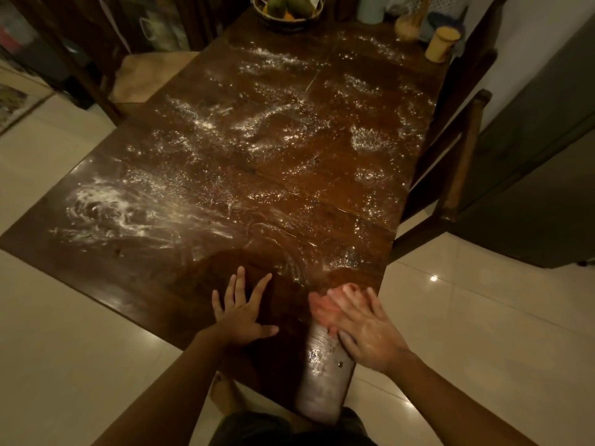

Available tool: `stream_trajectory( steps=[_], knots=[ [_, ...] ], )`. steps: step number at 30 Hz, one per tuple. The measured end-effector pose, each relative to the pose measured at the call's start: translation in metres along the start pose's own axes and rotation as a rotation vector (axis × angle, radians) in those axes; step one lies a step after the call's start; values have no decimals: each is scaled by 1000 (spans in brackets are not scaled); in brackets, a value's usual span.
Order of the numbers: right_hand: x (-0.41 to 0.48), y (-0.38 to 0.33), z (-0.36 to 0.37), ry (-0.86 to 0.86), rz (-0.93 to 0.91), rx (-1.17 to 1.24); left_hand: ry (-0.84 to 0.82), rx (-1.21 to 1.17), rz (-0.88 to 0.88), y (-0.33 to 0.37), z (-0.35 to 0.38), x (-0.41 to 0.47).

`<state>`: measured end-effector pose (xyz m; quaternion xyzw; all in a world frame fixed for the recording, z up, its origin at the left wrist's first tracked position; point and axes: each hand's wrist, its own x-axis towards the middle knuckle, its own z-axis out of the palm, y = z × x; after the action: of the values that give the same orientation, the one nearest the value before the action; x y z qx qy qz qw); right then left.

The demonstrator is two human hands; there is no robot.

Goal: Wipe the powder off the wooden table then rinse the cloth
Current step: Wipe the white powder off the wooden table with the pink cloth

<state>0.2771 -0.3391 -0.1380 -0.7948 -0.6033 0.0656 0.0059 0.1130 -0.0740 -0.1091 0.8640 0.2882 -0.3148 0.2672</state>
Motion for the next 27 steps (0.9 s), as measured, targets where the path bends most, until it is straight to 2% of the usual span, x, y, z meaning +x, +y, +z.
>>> stream_trajectory(
  steps=[3,5,7,11,12,14,16,18,20,21,22,23,26,27],
  knots=[
    [25,-1,-6,37,456,72,-10,-3,14,0,-1,-1],
    [54,-15,-5,27,611,214,-19,-5,27,1,-1,-2],
    [74,-34,-3,29,528,262,-18,-12,38,1,-2,-2],
    [74,-62,-3,3,-9,126,-4,-47,30,1,-1,-1],
    [68,-60,-4,-10,-94,95,0,-58,32,0,-1,-1],
    [56,-44,-10,-41,-121,137,28,-55,80,-13,-2,-4],
    [50,-29,-14,-50,39,167,85,-5,187,-38,-6,-7],
    [61,-31,-14,-16,340,226,142,68,281,-71,-13,-9],
    [85,-57,-11,13,616,286,155,142,315,-102,-22,-8],
    [99,-74,-9,29,687,313,142,171,337,-114,-27,-7],
    [112,-92,-8,39,679,335,124,195,372,-122,-32,-4],
    [120,-106,-8,39,578,351,110,213,405,-127,-35,-2],
    [112,-141,-13,-48,35,276,107,260,438,-133,-35,1],
    [102,-146,-17,-99,-89,237,122,267,439,-134,-33,1]
  ],
)
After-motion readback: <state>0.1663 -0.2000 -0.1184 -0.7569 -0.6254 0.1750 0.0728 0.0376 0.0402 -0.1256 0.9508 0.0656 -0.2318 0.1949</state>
